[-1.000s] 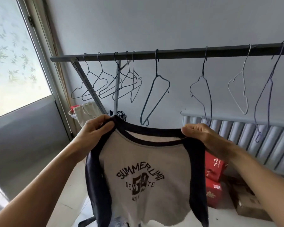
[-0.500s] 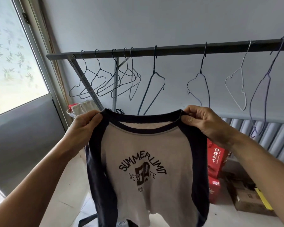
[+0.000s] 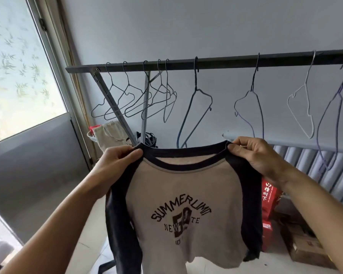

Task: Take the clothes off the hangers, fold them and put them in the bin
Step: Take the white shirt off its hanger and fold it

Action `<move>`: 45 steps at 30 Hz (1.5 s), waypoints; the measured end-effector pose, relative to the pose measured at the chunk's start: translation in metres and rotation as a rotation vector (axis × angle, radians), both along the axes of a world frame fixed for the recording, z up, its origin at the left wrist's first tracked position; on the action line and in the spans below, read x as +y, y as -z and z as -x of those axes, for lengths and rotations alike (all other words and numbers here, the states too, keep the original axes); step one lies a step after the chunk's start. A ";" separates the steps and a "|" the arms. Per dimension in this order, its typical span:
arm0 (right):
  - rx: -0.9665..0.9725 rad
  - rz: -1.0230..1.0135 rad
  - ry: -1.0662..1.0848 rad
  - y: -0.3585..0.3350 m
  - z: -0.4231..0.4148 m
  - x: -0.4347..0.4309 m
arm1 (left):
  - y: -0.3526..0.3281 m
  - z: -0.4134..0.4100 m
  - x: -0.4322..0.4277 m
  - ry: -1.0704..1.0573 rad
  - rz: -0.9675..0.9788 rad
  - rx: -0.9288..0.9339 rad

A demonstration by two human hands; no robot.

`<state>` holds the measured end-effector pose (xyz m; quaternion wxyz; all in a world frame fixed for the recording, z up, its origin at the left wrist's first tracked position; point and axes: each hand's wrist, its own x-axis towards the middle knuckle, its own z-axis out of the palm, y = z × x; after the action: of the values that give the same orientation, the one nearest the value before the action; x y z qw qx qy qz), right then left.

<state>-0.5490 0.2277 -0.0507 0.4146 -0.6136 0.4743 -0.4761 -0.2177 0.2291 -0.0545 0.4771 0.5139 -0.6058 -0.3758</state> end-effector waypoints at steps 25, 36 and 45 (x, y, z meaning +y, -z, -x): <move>-0.041 0.293 0.341 0.038 -0.106 0.031 | 0.031 0.128 0.038 -0.227 0.262 0.060; -0.064 0.206 0.225 0.044 -0.112 0.046 | 0.028 0.124 0.067 -0.079 0.168 0.212; 0.075 0.253 0.221 0.050 -0.113 0.044 | 0.042 0.095 0.049 -0.105 0.269 0.076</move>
<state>-0.4364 0.2714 -0.1012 0.2610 -0.6223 0.4902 -0.5516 -0.3128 0.2784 -0.0962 0.5832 0.4618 -0.6044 -0.2852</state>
